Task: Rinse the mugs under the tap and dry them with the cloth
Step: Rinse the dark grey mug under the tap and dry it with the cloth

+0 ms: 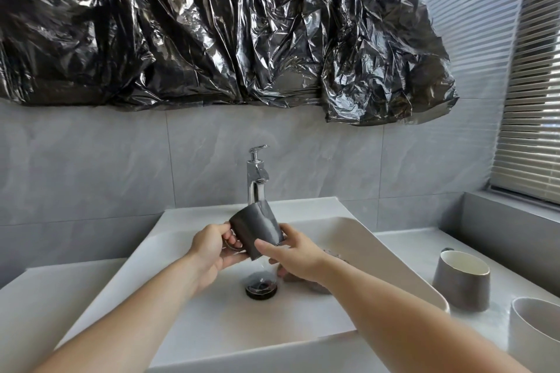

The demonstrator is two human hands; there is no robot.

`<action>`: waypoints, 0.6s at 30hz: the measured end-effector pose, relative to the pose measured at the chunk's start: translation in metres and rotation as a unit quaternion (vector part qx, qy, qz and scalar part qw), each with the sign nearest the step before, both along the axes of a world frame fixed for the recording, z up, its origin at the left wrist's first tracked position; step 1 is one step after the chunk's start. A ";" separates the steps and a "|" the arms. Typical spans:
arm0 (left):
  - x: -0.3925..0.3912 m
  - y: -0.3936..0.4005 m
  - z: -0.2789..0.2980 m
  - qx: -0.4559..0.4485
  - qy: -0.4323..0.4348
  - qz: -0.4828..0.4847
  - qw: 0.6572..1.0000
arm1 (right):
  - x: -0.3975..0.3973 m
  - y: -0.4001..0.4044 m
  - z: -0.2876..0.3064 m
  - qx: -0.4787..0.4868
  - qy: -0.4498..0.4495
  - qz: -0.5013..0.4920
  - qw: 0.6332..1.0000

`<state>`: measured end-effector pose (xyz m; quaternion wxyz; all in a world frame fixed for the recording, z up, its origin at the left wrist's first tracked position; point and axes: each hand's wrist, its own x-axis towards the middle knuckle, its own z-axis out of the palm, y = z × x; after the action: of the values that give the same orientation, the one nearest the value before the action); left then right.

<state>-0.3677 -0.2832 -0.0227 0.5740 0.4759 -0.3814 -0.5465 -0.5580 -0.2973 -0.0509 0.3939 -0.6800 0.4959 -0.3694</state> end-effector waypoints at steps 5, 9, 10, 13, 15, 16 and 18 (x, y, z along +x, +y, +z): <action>-0.001 0.005 0.001 0.016 -0.075 -0.055 0.996 | 0.000 0.001 0.004 0.050 -0.072 -0.002 0.996; -0.004 0.005 -0.003 0.005 -0.199 -0.029 0.979 | -0.001 0.001 0.007 0.055 -0.072 -0.035 0.995; -0.003 0.004 -0.003 0.001 -0.223 -0.015 0.975 | -0.001 0.000 0.007 0.056 -0.078 -0.036 0.995; 0.001 0.004 -0.002 -0.052 -0.307 0.041 0.949 | -0.001 -0.001 0.007 0.057 -0.092 -0.036 0.993; 0.003 0.002 -0.001 -0.106 -0.347 0.044 0.931 | -0.001 -0.001 0.006 0.056 -0.097 -0.039 0.993; 0.002 0.002 -0.002 -0.128 -0.354 0.035 0.926 | -0.001 -0.001 0.006 0.056 -0.098 -0.039 0.993; 0.001 0.002 -0.003 -0.150 -0.355 0.024 0.923 | -0.001 -0.001 0.007 0.056 -0.108 -0.040 0.992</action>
<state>-0.3672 -0.2812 -0.0260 0.4784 0.5560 -0.6260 -0.2648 -0.5588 -0.2988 -0.0442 0.4681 -0.5923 0.4970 -0.4278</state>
